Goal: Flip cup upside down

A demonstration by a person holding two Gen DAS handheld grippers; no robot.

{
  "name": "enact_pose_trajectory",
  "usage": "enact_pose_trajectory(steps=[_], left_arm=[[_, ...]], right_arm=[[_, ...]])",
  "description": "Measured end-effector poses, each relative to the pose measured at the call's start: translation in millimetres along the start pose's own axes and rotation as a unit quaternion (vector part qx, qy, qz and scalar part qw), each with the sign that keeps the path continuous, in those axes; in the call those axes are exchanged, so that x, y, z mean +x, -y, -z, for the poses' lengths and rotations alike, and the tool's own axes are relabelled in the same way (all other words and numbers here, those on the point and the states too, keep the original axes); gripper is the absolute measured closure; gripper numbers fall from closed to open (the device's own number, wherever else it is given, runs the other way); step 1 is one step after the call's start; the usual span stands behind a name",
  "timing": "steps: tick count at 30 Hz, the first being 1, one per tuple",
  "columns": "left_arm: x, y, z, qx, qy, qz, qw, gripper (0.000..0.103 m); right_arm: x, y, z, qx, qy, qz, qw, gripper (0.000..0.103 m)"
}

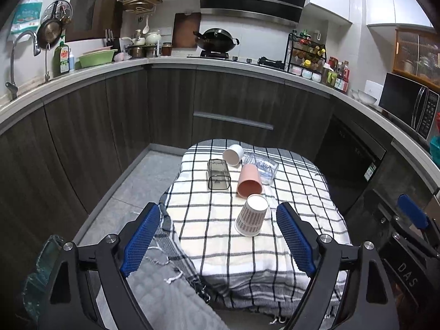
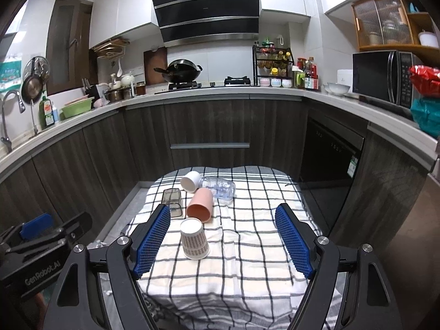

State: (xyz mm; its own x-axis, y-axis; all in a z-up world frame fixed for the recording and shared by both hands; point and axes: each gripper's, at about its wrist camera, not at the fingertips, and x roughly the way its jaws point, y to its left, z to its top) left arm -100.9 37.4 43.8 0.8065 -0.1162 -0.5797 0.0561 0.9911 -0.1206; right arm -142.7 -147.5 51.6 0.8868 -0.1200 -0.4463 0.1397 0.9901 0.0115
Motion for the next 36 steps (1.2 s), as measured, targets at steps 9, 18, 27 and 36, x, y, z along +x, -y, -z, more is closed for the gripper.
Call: enact_pose_trajectory(steps=[9,18,27,36], left_arm=[[-7,-1,-3,0.000,0.001,-0.010,1.0000,0.014],[-10,3,-5,0.006,0.010,-0.014,0.9998,0.013],[-8,2,-4,0.006,0.008,-0.015,0.9998,0.013],[-8,3,-4,0.006,0.009,-0.016,0.9998,0.012]], right_arm=[[-17,-2,-6,-0.009,0.015,0.004,1.000,0.020],[-15,1,-7,-0.003,0.013,0.002,1.000,0.020],[-12,1,-6,-0.003,0.013,0.001,1.000,0.020],[-12,1,-7,-0.003,0.013,0.001,1.000,0.020]])
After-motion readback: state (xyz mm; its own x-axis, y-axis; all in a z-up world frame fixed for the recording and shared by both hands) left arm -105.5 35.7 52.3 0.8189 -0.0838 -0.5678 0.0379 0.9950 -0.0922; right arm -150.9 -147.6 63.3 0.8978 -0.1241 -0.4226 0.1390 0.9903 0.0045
